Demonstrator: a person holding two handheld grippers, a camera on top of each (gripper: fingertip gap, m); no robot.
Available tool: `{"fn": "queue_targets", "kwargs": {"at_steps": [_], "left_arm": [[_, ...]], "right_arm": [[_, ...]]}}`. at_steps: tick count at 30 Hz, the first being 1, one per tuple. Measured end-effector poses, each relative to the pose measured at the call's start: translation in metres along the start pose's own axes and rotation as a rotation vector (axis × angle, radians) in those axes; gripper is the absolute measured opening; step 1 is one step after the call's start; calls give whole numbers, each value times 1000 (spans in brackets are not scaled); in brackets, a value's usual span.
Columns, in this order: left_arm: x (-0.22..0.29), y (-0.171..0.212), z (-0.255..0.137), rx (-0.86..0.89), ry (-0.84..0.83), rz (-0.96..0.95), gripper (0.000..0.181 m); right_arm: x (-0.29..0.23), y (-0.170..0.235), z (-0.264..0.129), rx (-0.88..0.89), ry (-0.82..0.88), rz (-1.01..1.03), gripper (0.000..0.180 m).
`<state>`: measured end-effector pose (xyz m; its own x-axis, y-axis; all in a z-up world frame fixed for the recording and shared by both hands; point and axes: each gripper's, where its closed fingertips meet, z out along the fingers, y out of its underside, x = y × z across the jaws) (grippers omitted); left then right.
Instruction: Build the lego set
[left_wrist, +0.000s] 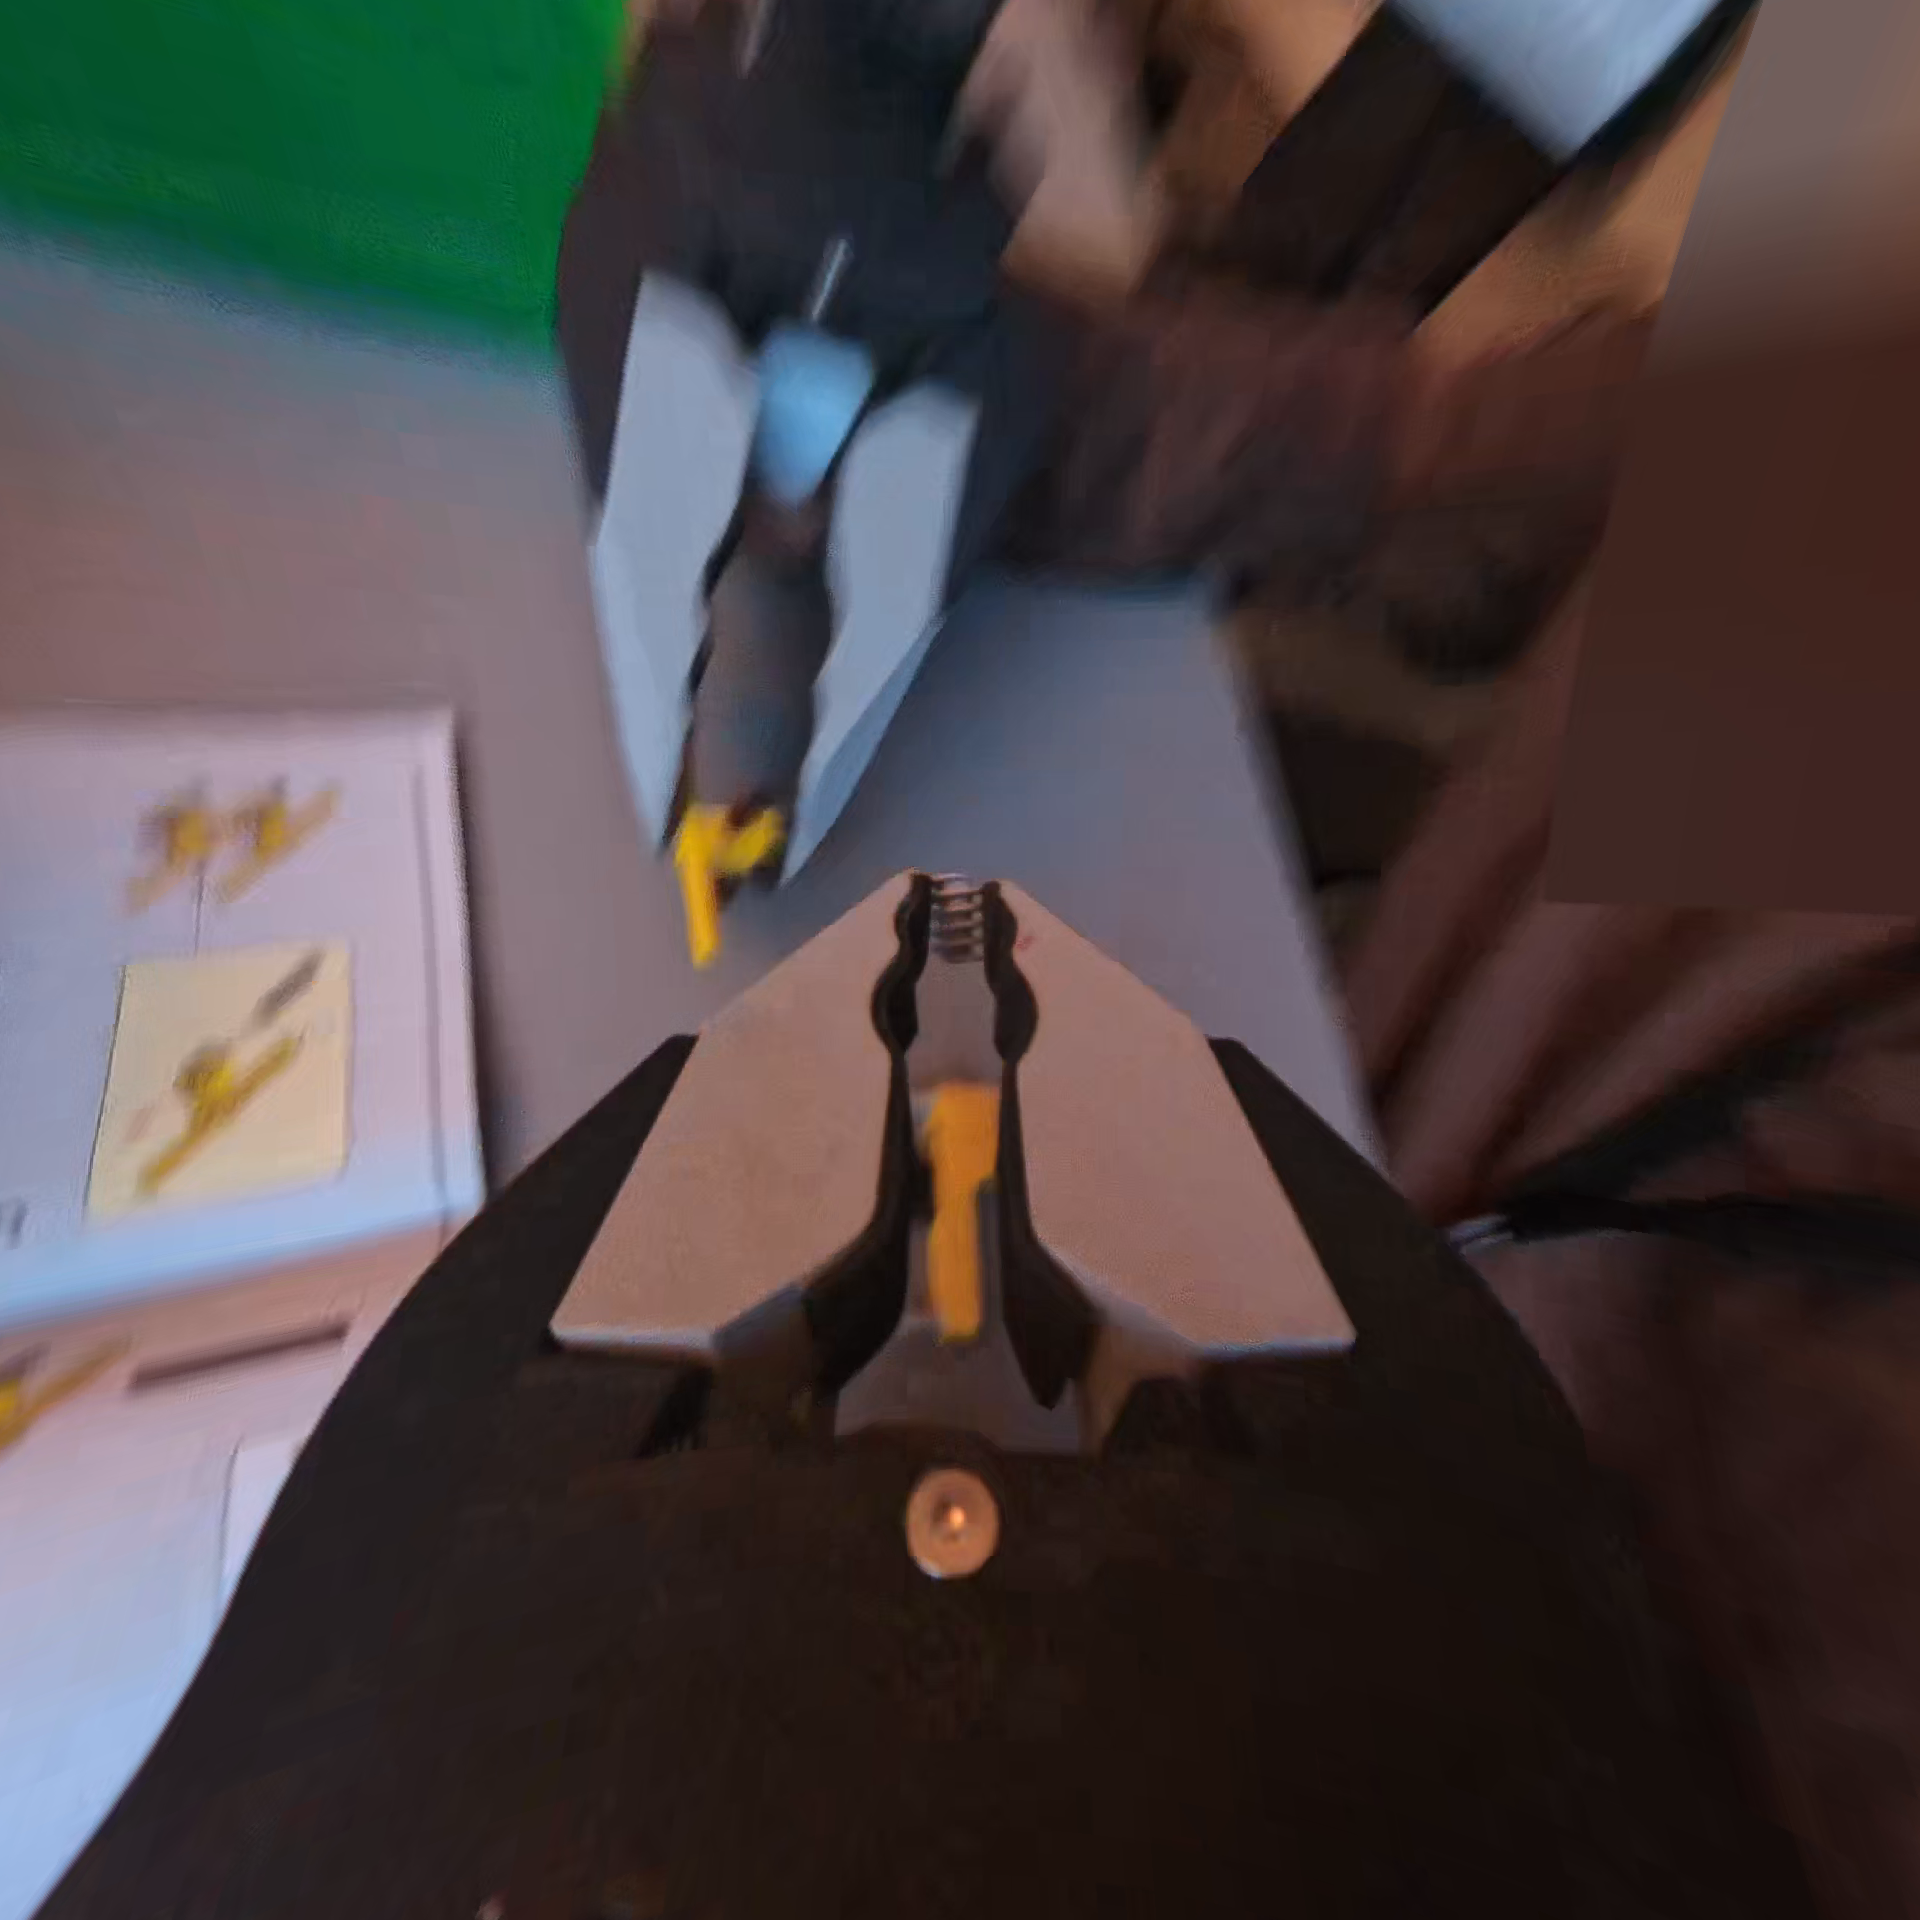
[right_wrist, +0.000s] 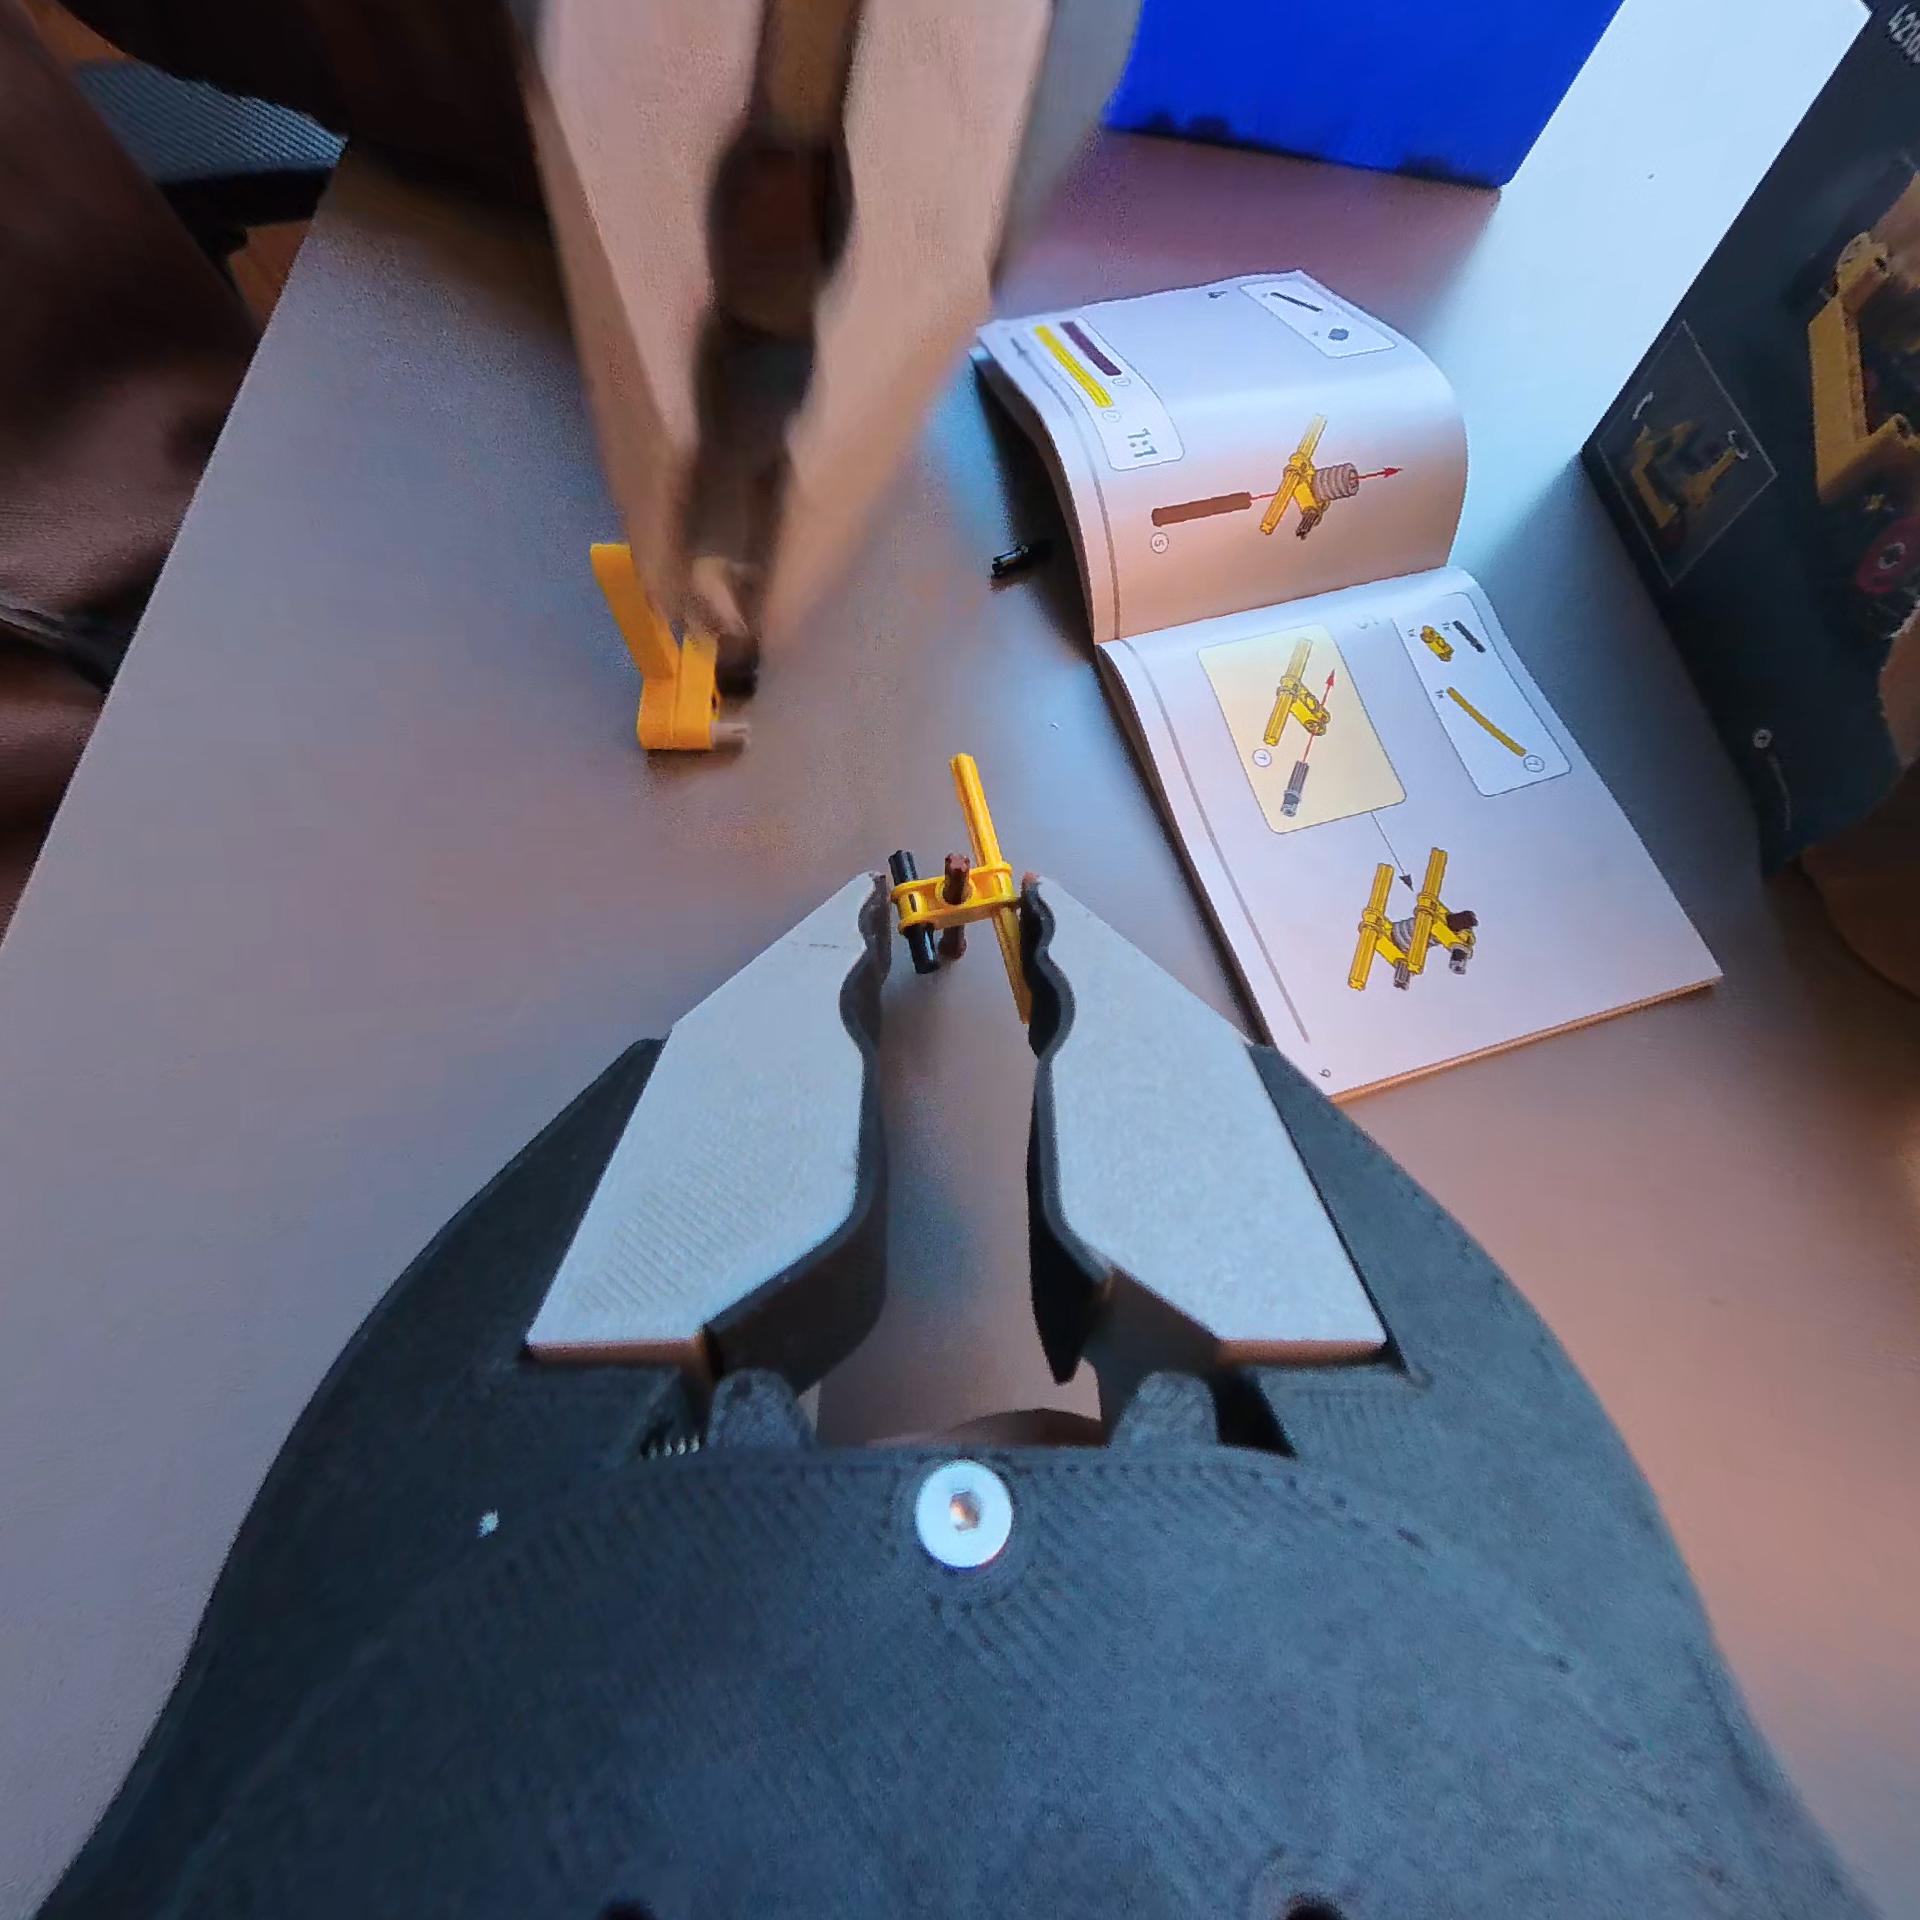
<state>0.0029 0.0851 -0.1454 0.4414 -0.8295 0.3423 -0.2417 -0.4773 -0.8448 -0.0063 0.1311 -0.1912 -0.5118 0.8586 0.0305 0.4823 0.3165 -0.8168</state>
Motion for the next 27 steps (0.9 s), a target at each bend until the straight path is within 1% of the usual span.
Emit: {"fn": "queue_targets", "kwargs": {"at_steps": [1, 2, 3, 4, 5, 11, 21, 24, 27], "left_arm": [[21, -26, -17, 183, 101, 61, 7], [39, -48, -39, 364, 174, 155, 7], [46, -65, -58, 514, 170, 244, 7], [51, -75, -71, 618, 155, 335, 7], [52, -79, -78, 675, 136, 382, 7], [57, -74, -67, 632, 71, 493, 7], [59, -73, -66, 619, 66, 506, 7], [64, -72, -68, 635, 58, 570, 7], [71, -71, -70, 703, 32, 730, 7]], "right_arm": [[0, 0, 0, 1, 1, 1, 22], [1, -1, -1, 1, 2, 1, 22], [0, -1, -1, 0, 3, 0, 22], [0, -1, -1, -2, 3, -1, 22], [0, -1, 0, -3, 5, -4, 22], [-2, -1, 2, -7, -1, -8, 22], [-1, -1, 3, -17, 9, -18, 22], [-1, -1, 3, -18, 11, -20, 22], [-2, 0, 4, -23, 10, -22, 22]]}}
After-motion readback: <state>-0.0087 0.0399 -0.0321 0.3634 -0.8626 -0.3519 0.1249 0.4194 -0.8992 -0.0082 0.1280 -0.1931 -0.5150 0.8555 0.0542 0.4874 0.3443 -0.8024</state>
